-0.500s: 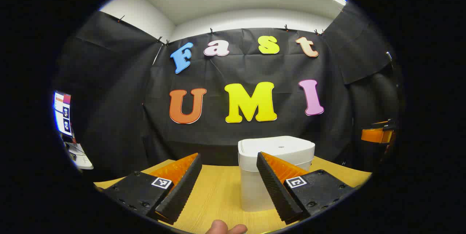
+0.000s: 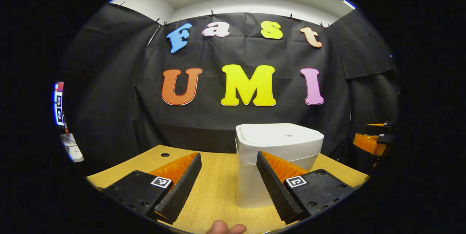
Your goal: Press the lid of the desktop garbage bin to open it, pick up the crumpled paper on the desktop and throw it into the bin, then pick up the pop can on the desktop and drop it into the bin, and finally close the garbage bin lid.
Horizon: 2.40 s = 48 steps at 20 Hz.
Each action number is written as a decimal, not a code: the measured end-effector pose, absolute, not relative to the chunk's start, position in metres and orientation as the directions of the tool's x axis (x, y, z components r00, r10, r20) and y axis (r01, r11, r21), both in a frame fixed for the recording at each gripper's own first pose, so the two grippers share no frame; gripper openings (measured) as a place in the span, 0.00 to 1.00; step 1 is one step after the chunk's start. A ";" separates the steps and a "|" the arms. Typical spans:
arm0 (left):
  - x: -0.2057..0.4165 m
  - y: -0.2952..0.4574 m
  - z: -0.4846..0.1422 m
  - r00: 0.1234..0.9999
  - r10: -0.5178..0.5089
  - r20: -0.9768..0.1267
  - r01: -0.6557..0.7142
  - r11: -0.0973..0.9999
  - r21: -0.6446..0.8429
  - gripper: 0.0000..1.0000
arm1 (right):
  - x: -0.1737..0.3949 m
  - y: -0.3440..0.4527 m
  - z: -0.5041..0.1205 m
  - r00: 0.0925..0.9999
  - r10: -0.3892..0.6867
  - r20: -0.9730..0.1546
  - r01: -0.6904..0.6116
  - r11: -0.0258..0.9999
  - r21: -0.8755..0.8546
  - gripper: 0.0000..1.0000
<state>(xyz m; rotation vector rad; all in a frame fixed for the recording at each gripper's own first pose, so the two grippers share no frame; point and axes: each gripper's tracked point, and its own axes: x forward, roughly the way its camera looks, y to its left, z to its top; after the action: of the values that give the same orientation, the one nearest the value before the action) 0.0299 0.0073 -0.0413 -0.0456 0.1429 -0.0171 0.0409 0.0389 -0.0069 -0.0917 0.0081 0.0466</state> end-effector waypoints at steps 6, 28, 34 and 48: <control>0.017 0.013 -0.024 0.995 0.008 -0.095 -0.011 1.000 -0.025 0.98 | 0.038 0.050 0.014 0.996 0.087 0.035 -0.083 0.992 -0.099 0.95; 0.058 0.026 0.028 0.998 -0.003 -0.064 0.001 0.999 -0.037 0.98 | 0.104 0.113 0.112 0.989 0.137 0.056 -0.137 0.990 -0.017 0.94; 0.055 0.022 0.008 0.994 -0.038 -0.103 0.032 0.998 -0.057 0.98 | 0.106 0.160 0.048 0.960 0.260 -0.103 -0.262 0.965 -0.007 0.70; 0.036 0.024 -0.016 0.994 -0.012 -0.107 0.015 1.000 0.023 0.98 | 0.122 0.187 0.008 0.952 0.259 -0.164 -0.273 0.959 -0.071 0.00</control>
<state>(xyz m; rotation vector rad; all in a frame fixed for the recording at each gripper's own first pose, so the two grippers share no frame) 0.0364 0.0240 -0.0159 0.0234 0.1075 -0.0136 0.1223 0.1875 0.0076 -0.0929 0.1542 0.2705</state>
